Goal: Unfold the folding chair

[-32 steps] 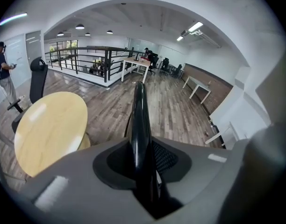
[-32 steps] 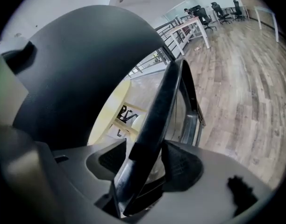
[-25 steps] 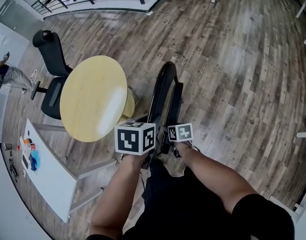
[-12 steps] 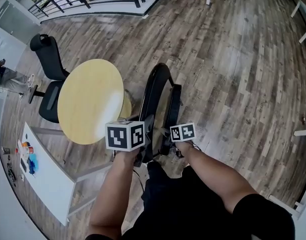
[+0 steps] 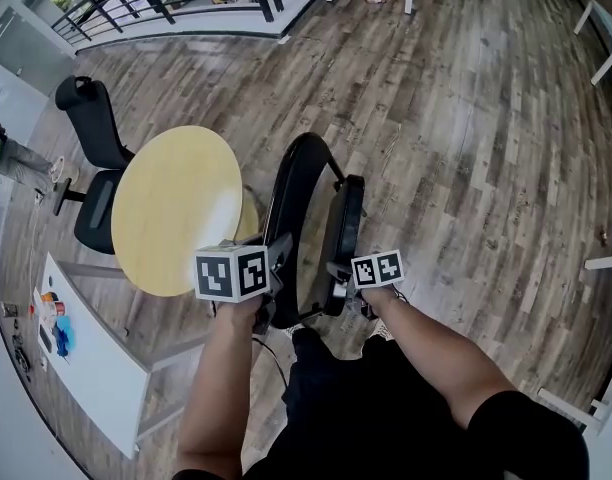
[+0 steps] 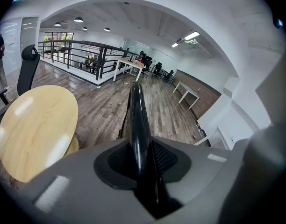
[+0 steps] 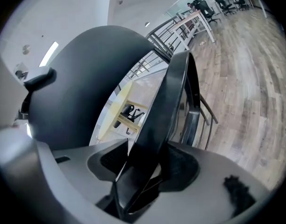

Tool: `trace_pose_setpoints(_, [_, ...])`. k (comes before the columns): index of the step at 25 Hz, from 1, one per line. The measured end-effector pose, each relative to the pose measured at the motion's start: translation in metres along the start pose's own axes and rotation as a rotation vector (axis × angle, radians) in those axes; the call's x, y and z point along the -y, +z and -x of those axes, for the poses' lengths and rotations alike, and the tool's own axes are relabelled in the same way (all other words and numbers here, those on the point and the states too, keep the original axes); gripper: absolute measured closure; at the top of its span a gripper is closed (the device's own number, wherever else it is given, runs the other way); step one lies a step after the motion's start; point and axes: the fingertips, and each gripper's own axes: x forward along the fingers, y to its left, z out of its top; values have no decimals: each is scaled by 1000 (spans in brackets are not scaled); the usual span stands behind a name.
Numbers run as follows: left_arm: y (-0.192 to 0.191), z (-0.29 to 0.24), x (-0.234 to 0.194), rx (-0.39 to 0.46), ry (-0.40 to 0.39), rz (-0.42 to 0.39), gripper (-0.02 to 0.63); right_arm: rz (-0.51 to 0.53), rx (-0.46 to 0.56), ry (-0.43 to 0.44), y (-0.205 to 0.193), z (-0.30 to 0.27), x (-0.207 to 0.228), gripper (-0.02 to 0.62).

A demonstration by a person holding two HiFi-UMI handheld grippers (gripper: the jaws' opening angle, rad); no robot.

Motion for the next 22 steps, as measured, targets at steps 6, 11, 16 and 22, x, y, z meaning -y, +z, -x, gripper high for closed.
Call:
trace_pose_setpoints(6, [-1, 0, -22, 8, -25, 15, 515, -81, -34, -17, -12, 20, 32, 383])
trace_pose_setpoints(11, [-6, -4, -34, 11, -46, 34, 515, -144, -73, -48, -24, 33, 59, 383])
trace_pose_setpoints(16, [-10, -5, -48, 24, -67, 45, 515, -165, -53, -6, -34, 44, 78, 383])
trace_pose_setpoints(22, [-16, -8, -73, 21, -24, 25, 511, -186, -48, 32, -45, 54, 101, 383])
